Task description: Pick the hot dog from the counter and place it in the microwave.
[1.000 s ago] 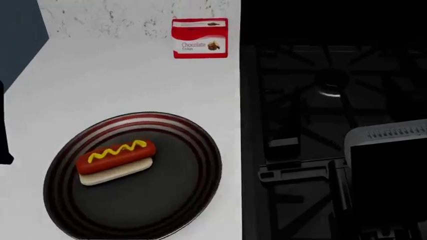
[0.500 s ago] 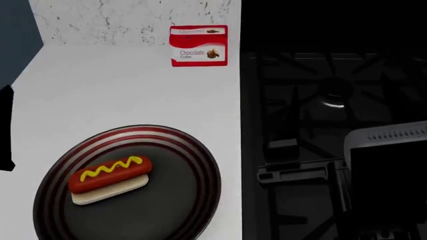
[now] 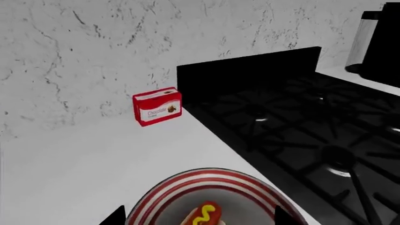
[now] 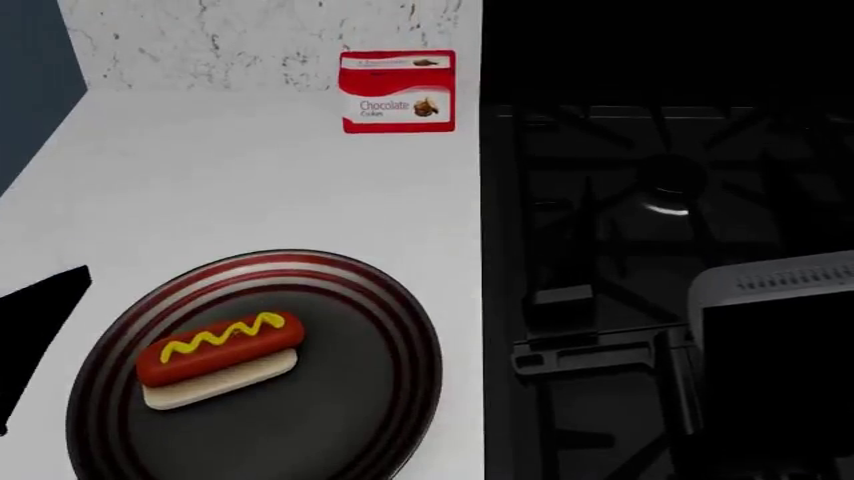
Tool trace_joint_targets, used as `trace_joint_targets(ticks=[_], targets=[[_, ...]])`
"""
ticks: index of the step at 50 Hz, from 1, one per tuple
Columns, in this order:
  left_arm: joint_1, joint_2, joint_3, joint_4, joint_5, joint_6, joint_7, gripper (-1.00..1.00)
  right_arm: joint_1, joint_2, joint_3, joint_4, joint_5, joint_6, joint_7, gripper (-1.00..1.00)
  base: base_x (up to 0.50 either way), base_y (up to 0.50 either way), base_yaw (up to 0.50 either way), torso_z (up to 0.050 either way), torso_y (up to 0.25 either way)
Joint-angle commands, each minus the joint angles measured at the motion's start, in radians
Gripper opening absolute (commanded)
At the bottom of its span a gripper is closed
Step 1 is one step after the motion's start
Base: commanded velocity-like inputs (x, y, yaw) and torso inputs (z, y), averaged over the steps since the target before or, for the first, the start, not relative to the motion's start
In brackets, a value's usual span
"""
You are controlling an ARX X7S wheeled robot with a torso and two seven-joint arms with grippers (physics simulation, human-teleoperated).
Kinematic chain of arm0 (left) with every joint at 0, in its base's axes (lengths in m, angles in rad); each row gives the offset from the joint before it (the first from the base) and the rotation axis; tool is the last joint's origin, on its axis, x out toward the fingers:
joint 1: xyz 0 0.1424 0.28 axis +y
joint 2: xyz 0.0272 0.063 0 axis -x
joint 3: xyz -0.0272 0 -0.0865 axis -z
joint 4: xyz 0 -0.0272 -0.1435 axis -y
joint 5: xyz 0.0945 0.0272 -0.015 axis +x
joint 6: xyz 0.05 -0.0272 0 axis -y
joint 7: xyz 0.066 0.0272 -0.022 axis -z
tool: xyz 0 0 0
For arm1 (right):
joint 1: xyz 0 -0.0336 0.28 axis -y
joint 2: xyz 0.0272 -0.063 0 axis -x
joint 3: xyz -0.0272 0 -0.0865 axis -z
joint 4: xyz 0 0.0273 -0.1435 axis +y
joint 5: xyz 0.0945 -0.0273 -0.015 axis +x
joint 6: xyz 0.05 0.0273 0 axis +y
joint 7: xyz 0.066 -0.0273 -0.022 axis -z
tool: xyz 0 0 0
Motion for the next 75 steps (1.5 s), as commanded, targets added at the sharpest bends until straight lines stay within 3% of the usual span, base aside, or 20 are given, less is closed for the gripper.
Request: trace_joint_targets(ticks=[1, 13, 30, 53, 75], targets=[[-0.079, -0.080, 0.063, -0.076, -0.155, -0.102, -0.011, 1.00, 0.004, 0.000, -0.010, 0.002, 0.002, 0.000, 0.004, 1.00, 0.00, 0.00, 0.00, 0.000, 0.000], [-0.228, -0.093, 0.237, -0.208, -0.164, -0.165, -0.023, 1.00, 0.004, 0.003, -0.008, -0.016, 0.013, 0.017, 0.013, 1.00, 0.00, 0.00, 0.00, 0.000, 0.000], [-0.446, -0.107, 0.570, -0.324, 0.072, -0.160, 0.180, 1.00, -0.015, 0.001, -0.020, 0.007, 0.005, -0.016, 0.015, 1.00, 0.00, 0.00, 0.00, 0.000, 0.000], [-0.559, -0.044, 0.816, -0.413, 0.231, -0.083, 0.364, 1.00, -0.036, 0.005, -0.016, 0.023, 0.000, -0.044, 0.023, 1.00, 0.00, 0.00, 0.00, 0.000, 0.000], [-0.586, 0.010, 0.954, -0.499, 0.343, 0.006, 0.474, 1.00, -0.032, 0.010, -0.023, 0.026, -0.001, -0.041, 0.036, 1.00, 0.00, 0.00, 0.00, 0.000, 0.000]])
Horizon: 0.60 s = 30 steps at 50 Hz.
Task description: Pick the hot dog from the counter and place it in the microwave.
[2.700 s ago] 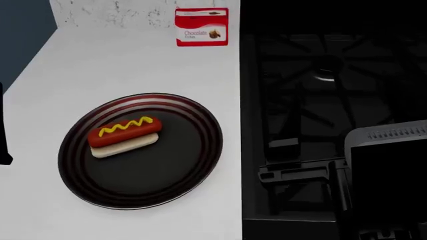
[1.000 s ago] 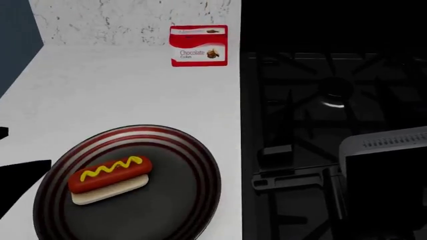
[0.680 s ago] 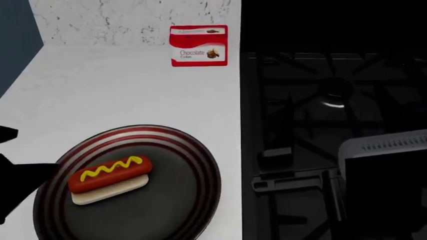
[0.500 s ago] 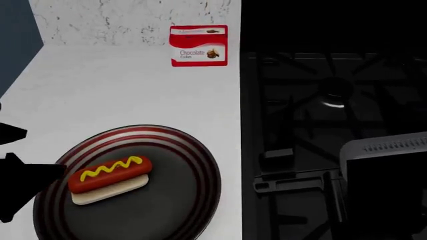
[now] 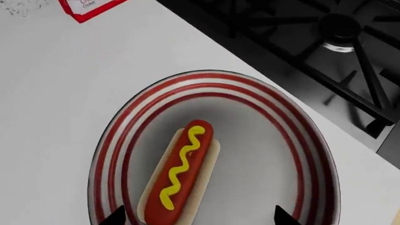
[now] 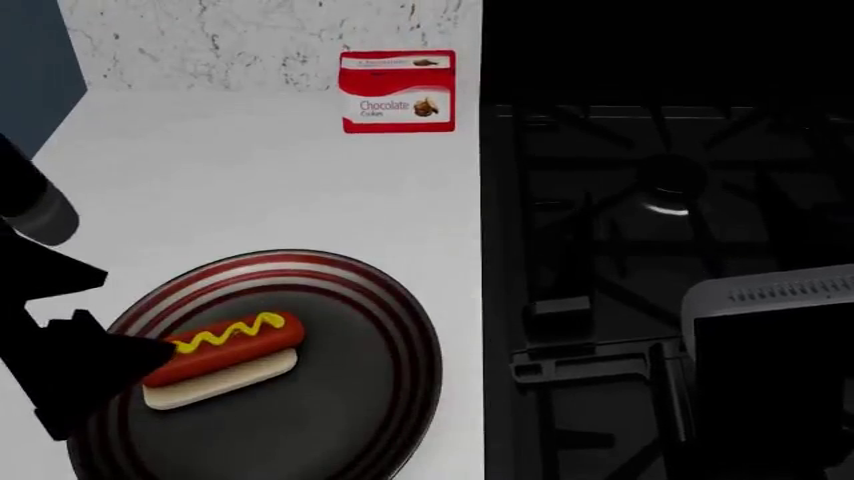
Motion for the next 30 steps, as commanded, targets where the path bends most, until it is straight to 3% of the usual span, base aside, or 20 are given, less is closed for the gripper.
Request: trace_joint_targets(ticks=[1, 30], targets=[[-0.021, 0.027, 0.077, -0.048, 0.068, 0.050, 0.062, 1.00, -0.001, 0.003, -0.003, 0.005, -0.002, -0.003, 0.006, 1.00, 0.00, 0.00, 0.00, 0.000, 0.000], [-0.034, 0.094, 0.229, -0.173, 0.219, 0.170, 0.158, 1.00, -0.010, 0.011, -0.011, 0.023, -0.006, -0.017, 0.014, 1.00, 0.00, 0.00, 0.00, 0.000, 0.000]])
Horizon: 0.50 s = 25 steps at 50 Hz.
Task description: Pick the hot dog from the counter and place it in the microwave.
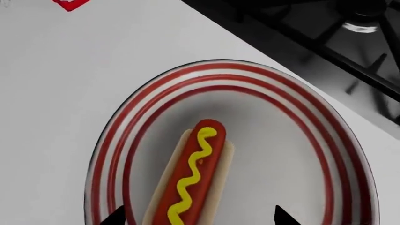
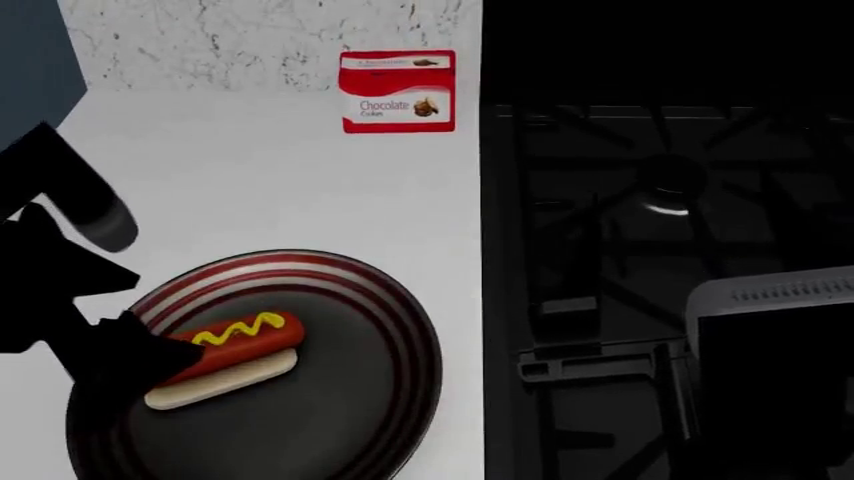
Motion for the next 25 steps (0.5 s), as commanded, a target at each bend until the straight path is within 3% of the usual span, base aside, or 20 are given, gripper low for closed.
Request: trace_joint_targets(ticks=[1, 25], targets=[[0.006, 0.019, 0.058, -0.041, 0.056, 0.047, 0.033, 1.00, -0.003, 0.002, -0.008, 0.007, -0.003, -0.003, 0.005, 1.00, 0.00, 0.00, 0.00, 0.000, 0.000], [0.038, 0.040, 0.115, -0.112, 0.113, 0.139, 0.089, 1.00, -0.008, 0.011, 0.004, -0.008, 0.009, 0.005, 0.015, 1.00, 0.00, 0.00, 0.00, 0.000, 0.000]])
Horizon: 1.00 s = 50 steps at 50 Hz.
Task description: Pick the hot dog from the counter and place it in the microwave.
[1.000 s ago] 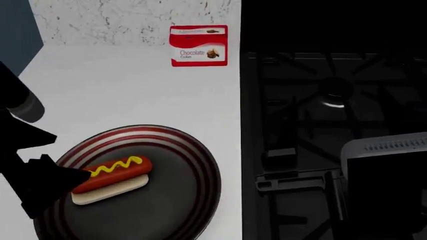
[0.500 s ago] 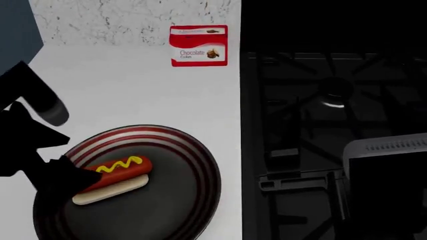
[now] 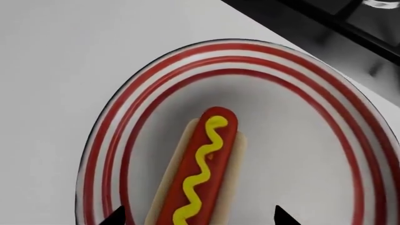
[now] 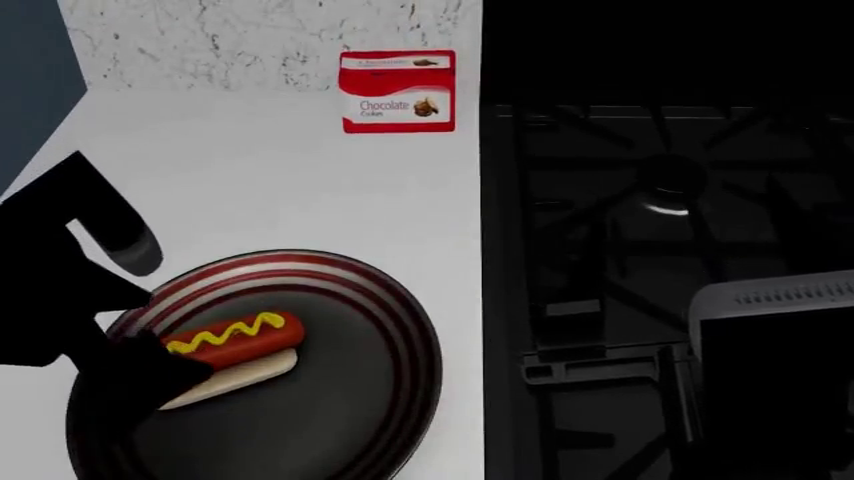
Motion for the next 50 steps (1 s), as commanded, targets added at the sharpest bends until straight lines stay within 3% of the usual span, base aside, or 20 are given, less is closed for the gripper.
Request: trace_joint_targets(ticks=[1, 50], targets=[[0.015, 0.008, 0.029, -0.035, 0.031, 0.048, 0.030, 1.00, -0.002, 0.003, 0.004, -0.006, 0.005, 0.003, 0.005, 1.00, 0.00, 0.00, 0.00, 0.000, 0.000], [0.087, 0.024, 0.062, -0.092, 0.054, 0.127, 0.052, 1.00, -0.009, 0.011, 0.005, 0.003, 0.016, -0.011, 0.019, 1.00, 0.00, 0.00, 0.00, 0.000, 0.000]])
